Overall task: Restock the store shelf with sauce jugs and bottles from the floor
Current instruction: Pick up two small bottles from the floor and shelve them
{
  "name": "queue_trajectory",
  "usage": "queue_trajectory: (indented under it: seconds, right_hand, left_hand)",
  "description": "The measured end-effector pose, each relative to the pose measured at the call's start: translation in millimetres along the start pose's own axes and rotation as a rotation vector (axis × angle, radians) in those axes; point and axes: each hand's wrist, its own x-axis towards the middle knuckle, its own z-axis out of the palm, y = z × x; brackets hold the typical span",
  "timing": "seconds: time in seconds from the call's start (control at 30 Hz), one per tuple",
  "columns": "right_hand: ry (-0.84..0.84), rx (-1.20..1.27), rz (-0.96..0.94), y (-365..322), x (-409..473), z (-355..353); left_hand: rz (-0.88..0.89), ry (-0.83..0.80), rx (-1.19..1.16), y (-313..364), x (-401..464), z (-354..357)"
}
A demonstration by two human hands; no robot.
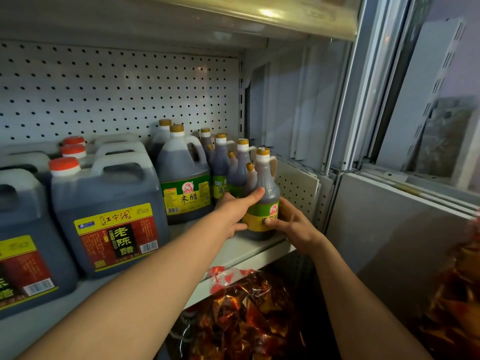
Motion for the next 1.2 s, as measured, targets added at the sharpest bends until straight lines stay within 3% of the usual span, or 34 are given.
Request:
queue_trajectory:
  seconds: [0.57, 1.2]
  right_hand:
    - [-0.054, -0.006, 0.059, -1, 6, 0]
    - [-0.008, 0.019, 0.124, 0, 13, -1]
  left_hand:
    - [0.02, 0.034, -0.014, -7, 3, 9]
    - [0.087, 0.028, 0.041, -10, 18, 2]
